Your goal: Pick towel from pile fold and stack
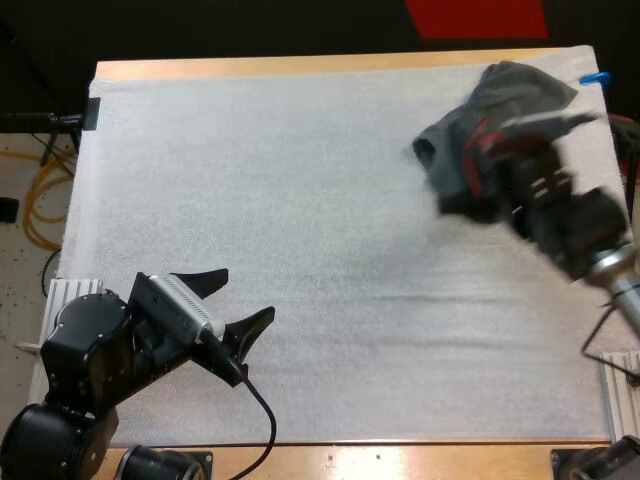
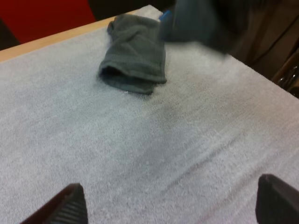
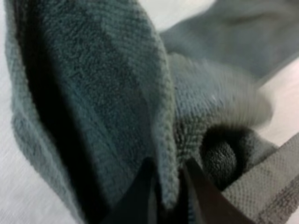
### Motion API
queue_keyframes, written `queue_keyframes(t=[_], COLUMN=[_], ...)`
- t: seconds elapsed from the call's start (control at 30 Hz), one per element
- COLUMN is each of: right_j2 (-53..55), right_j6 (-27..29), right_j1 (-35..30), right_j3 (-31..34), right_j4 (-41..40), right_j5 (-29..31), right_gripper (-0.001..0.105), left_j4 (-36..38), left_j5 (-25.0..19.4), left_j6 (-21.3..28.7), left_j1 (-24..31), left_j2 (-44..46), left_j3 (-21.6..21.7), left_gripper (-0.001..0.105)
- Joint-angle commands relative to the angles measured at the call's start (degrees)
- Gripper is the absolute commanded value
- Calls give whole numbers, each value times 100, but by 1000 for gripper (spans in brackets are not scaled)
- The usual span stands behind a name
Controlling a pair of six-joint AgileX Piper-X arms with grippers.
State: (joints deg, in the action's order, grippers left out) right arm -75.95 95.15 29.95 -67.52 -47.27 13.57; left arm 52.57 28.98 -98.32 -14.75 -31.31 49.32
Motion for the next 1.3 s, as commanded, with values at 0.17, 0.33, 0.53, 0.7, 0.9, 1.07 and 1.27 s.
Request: queue_keyframes(t=[0.17,0.33,0.53,0.7,0.9,1.07,1.27], right_j2=[-492,-783,-791,-791,-764,-765,-765], right_j6=[-117,-306,-456,-553,-494,-234,3], right_j1=[987,1590,2129,2231,2231,2192,1732], right_j3=[571,577,565,565,550,550,590], right_j4=[508,564,1016,1135,917,632,-499], right_j5=[-194,-1244,-1714,-2068,-1981,-1358,-1357], right_gripper=[0,0,13,74,92,91,90], left_j4=[9,9,9,9,9,9,20], left_j5=[42,42,42,42,42,42,42], left_j6=[-1,-1,-1,-1,-1,-1,-1], left_j1=[-39,-39,-39,-39,-39,-39,-39], left_j2=[25,25,25,25,25,25,25], left_j3=[34,34,34,34,34,34,34], left_gripper=[71,71,71,71,71,71,71])
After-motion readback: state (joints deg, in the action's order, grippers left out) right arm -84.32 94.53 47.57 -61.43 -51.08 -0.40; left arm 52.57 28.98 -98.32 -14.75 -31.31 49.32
